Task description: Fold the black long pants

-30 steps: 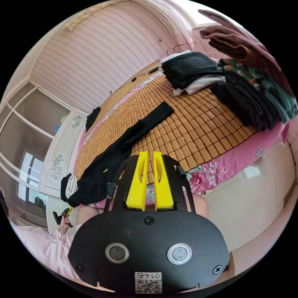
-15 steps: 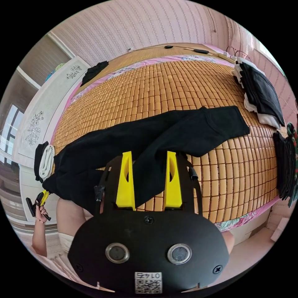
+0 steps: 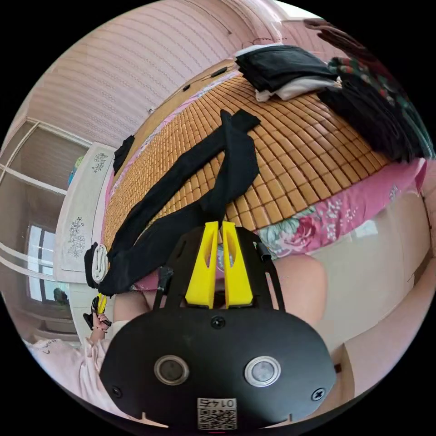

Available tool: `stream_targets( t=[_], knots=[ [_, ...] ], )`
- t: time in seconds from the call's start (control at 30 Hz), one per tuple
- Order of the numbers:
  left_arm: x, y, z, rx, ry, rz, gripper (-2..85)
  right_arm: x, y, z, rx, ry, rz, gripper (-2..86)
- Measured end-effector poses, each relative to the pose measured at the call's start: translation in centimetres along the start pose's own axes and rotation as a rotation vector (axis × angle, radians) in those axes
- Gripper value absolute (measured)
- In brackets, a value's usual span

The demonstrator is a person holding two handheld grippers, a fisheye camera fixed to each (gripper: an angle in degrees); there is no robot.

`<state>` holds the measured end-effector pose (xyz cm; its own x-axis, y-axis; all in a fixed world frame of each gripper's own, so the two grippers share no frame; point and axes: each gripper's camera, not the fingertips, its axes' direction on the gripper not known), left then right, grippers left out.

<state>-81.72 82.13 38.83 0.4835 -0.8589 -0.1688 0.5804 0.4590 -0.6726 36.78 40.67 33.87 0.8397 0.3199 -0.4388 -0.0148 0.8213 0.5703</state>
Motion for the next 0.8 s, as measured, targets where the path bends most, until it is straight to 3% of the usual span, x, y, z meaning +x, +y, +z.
stream_targets(
  t=[0.13,0.23,0.47,0.63,0.8],
  knots=[
    [-0.9,0.4,-0.4,0.002,0.020,-0.039,10.5,0.6,0.9,-1.2,0.094,-0.015,0.072,-0.2],
    [-1.2,0.7,-0.7,0.014,0.072,-0.057,12.3,-1.7,-0.1,-1.5,0.091,0.090,0.018,-0.3],
    [-2.0,0.9,-0.1,0.068,0.105,-0.104,13.4,-16.2,-2.5,3.1,0.013,0.129,-0.493,-0.3],
    [-3.2,0.0,2.8,0.030,0.210,-0.192,5.2,-30.4,-0.8,10.5,-0.125,0.097,-0.891,-0.5],
    [0.0,-0.6,2.2,-0.012,0.043,-0.041,1.9,-43.7,1.8,17.9,-0.212,0.104,-1.162,0.5]
  ],
)
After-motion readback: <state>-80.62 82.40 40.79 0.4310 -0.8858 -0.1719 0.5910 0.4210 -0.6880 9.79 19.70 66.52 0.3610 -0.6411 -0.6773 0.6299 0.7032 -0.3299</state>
